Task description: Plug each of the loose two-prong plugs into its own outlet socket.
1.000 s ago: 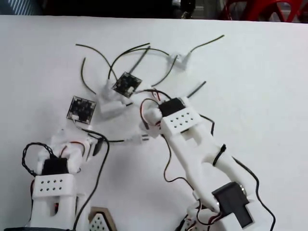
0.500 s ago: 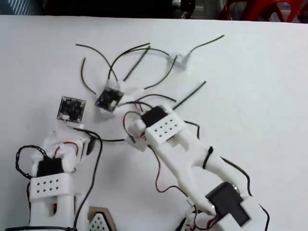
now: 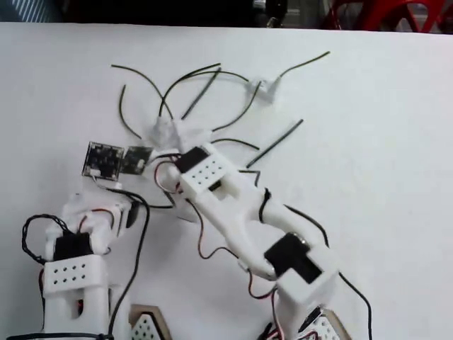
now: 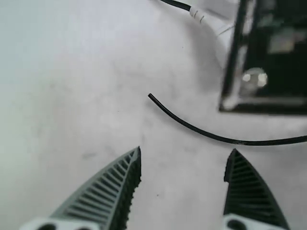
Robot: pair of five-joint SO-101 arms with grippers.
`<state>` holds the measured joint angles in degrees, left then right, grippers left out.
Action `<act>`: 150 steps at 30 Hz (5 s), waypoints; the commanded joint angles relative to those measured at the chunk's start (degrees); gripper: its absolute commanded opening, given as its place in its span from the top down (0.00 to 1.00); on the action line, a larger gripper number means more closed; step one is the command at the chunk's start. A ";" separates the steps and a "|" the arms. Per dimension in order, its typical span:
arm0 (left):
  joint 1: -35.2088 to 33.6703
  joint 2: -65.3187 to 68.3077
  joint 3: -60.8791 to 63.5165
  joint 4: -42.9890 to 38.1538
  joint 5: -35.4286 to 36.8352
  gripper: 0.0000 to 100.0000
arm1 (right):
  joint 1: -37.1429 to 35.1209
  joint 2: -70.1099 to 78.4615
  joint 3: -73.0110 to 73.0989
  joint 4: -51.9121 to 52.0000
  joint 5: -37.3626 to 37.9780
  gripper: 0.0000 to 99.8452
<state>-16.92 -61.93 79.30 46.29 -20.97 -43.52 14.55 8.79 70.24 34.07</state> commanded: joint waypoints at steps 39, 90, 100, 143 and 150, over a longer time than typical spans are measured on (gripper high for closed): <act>-0.22 -1.10 -0.88 -1.32 -0.26 0.72 | 0.48 4.53 -6.51 10.95 0.70 0.91; 10.77 -1.19 -16.70 0.44 16.53 0.71 | -2.59 -58.77 8.53 11.82 -24.79 0.98; 26.86 -1.19 -31.91 14.77 18.46 0.71 | -2.15 -64.22 24.88 -1.10 -24.79 0.98; 3.82 -1.10 -6.86 -5.80 18.37 0.72 | 15.69 -29.49 23.38 -15.69 -19.87 0.98; 3.82 -1.10 -6.86 -5.80 18.29 0.72 | 15.69 -24.04 20.04 -15.69 -19.87 0.98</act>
<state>-12.62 -62.02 72.62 41.54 -2.77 -28.40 -9.98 31.82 54.07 13.49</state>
